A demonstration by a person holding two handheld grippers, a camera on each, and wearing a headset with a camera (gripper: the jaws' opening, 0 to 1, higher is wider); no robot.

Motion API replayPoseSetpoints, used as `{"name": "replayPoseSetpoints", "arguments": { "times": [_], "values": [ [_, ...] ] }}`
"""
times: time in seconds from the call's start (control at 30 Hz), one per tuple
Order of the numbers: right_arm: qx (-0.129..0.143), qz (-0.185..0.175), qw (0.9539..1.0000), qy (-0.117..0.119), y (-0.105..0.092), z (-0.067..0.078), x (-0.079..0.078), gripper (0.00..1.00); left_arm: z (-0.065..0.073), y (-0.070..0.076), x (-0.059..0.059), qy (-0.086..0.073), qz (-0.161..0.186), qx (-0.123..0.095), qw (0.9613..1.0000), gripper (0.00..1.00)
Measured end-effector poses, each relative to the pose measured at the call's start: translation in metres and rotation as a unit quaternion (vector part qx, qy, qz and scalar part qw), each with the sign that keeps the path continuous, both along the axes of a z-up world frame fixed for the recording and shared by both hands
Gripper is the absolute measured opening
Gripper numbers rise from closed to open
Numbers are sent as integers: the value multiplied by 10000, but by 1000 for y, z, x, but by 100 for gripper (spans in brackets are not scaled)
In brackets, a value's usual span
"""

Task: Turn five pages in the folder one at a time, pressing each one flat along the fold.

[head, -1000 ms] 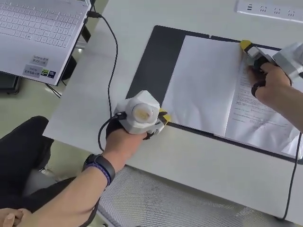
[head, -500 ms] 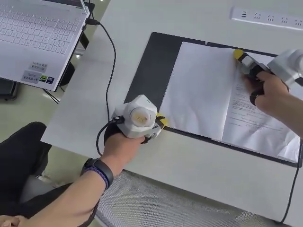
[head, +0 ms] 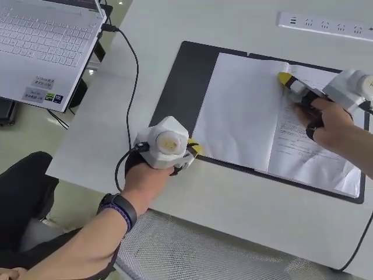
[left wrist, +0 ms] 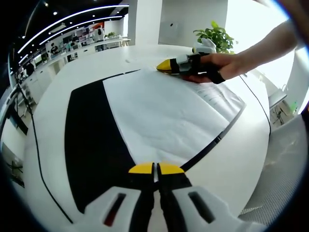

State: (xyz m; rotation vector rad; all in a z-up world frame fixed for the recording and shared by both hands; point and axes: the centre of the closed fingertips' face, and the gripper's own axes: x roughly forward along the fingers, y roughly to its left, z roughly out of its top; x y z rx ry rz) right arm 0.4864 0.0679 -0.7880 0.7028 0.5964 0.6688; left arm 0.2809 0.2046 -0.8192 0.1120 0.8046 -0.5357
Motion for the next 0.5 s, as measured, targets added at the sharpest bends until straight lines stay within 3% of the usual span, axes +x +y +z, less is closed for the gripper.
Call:
{"name": "replayPoseSetpoints", "arguments": {
  "times": [0.5],
  "values": [
    [-85,591,9980,-186,4,3,-54,0,2,-2,-1,-14,2,18,10000,1]
  ]
}}
